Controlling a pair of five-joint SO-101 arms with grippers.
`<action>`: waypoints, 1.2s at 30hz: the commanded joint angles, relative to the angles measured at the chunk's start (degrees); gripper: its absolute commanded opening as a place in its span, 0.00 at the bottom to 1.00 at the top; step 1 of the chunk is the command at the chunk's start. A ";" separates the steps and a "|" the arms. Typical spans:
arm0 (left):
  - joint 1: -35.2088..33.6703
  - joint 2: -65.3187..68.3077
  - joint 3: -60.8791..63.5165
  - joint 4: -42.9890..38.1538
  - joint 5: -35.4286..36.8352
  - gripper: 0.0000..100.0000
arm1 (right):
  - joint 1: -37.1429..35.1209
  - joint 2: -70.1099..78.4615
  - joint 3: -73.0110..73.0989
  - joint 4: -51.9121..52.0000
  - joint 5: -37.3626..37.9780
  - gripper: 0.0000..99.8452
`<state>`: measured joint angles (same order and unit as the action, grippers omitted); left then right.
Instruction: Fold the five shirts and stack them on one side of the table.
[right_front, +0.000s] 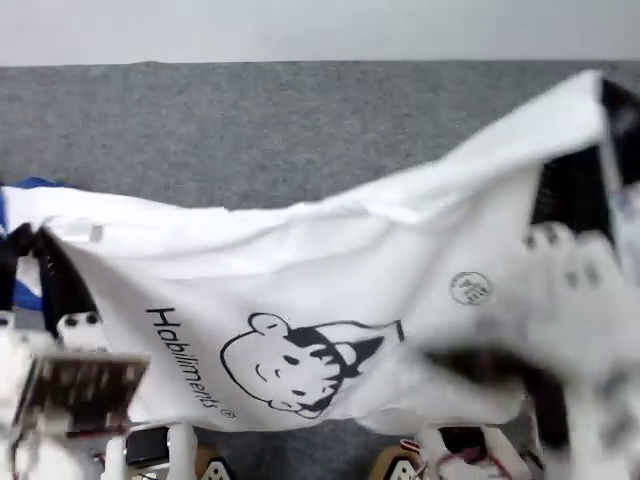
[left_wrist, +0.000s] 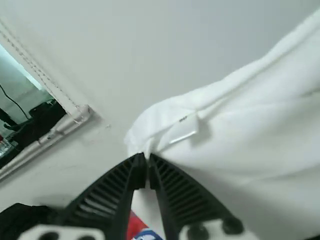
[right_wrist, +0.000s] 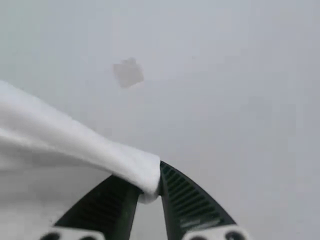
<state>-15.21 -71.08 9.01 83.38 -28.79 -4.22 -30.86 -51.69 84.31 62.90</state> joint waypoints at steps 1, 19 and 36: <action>-0.35 4.31 7.43 -1.41 -2.29 0.00 | 0.31 4.97 8.09 0.75 0.53 0.01; 2.81 57.49 17.54 -47.82 -2.99 0.00 | 0.22 31.96 36.04 -40.04 -3.08 0.01; 3.60 91.16 -22.02 -34.29 -3.16 0.00 | -0.40 45.76 35.96 -62.02 0.88 0.01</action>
<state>-11.87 20.26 -8.66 43.56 -31.43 -4.31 16.00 -14.95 21.45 63.08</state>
